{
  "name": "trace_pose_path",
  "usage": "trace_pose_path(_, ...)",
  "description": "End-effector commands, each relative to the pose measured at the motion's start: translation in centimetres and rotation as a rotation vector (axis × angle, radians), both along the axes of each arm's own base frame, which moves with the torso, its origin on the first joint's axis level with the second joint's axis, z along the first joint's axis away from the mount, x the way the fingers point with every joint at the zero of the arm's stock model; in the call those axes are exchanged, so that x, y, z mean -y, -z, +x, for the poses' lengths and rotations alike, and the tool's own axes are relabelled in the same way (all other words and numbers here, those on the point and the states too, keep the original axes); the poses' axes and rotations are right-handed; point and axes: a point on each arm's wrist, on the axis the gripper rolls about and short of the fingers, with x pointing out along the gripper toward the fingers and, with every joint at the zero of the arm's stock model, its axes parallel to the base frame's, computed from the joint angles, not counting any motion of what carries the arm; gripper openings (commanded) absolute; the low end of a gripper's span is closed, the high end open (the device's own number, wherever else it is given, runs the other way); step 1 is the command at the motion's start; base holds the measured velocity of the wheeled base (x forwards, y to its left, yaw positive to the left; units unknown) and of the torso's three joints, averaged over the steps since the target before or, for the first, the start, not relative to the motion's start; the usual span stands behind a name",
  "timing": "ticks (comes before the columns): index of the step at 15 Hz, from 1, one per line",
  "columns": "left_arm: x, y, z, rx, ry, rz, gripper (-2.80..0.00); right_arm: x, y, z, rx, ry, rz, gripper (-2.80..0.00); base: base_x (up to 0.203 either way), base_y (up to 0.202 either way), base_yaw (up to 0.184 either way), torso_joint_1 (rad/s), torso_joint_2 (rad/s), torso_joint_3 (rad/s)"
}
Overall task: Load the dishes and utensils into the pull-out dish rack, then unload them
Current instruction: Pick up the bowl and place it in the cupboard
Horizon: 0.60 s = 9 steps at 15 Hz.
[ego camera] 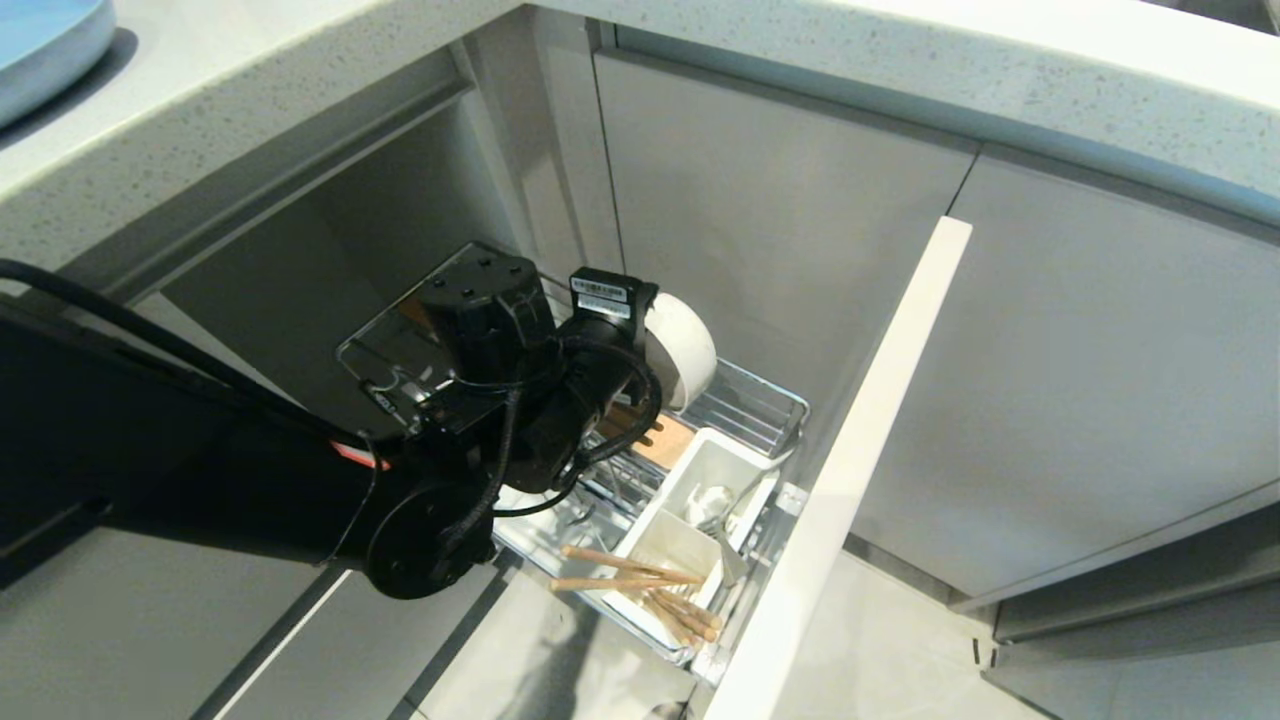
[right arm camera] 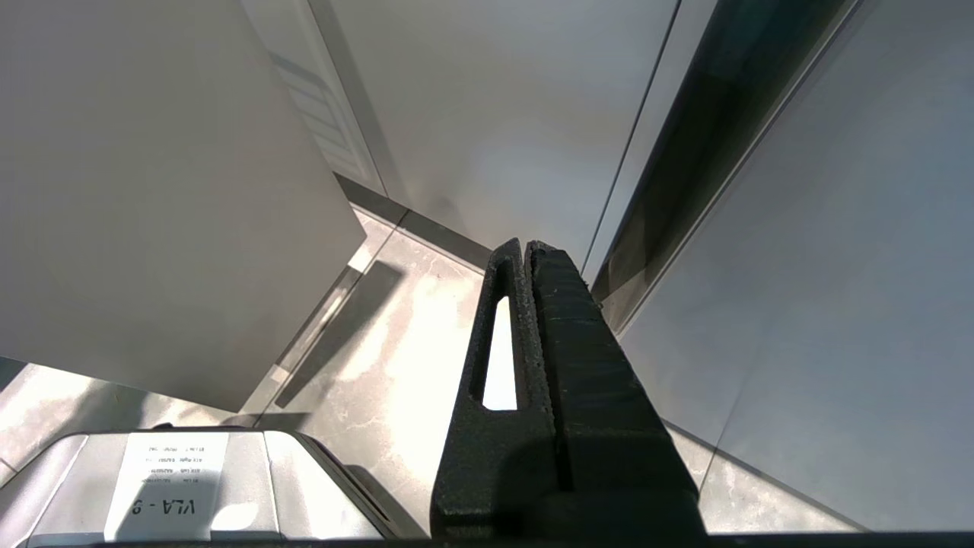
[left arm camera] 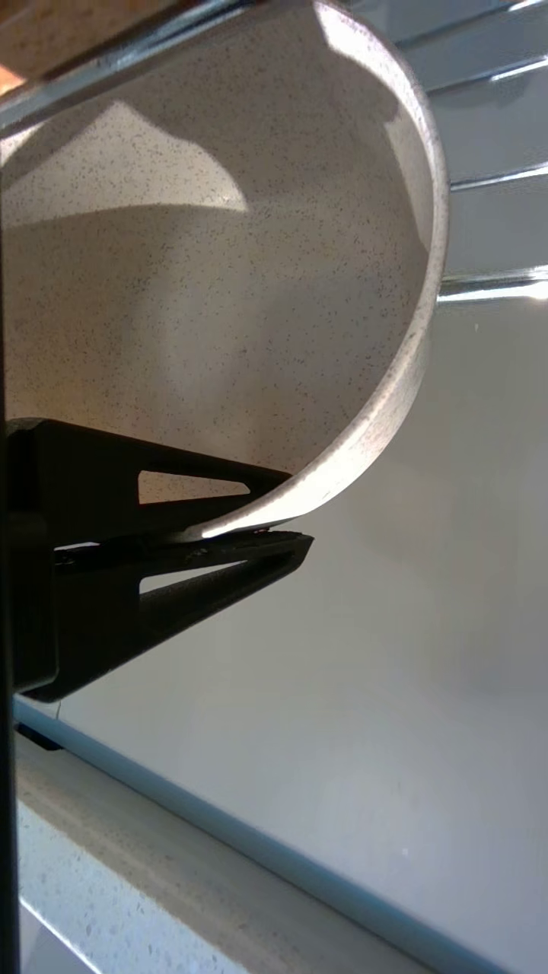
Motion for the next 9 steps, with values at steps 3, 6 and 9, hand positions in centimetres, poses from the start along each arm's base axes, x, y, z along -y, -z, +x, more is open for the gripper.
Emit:
trace_pose_path(3,-0.1,0.5,0.4,-0.010,-0.010,-0.001,-2.80,0.0,0.0,0.0,0.003,0.000,0.000,-2.80,0.000,0.000,0.000,0.000,0.00,0.000)
trace_pose_path(6,0.1,1.0,0.7,-0.023,-0.011,-0.001,-2.80,0.0,0.0,0.0,0.003,0.000,0.000,-2.80,0.000,0.000,0.000,0.000,0.00,0.000)
trace_pose_path(9,0.1,1.3,0.9,-0.030,-0.012,0.004,-2.80,0.0,0.0,0.0,0.003,0.000,0.000,-2.80,0.000,0.000,0.000,0.000,0.00,0.000)
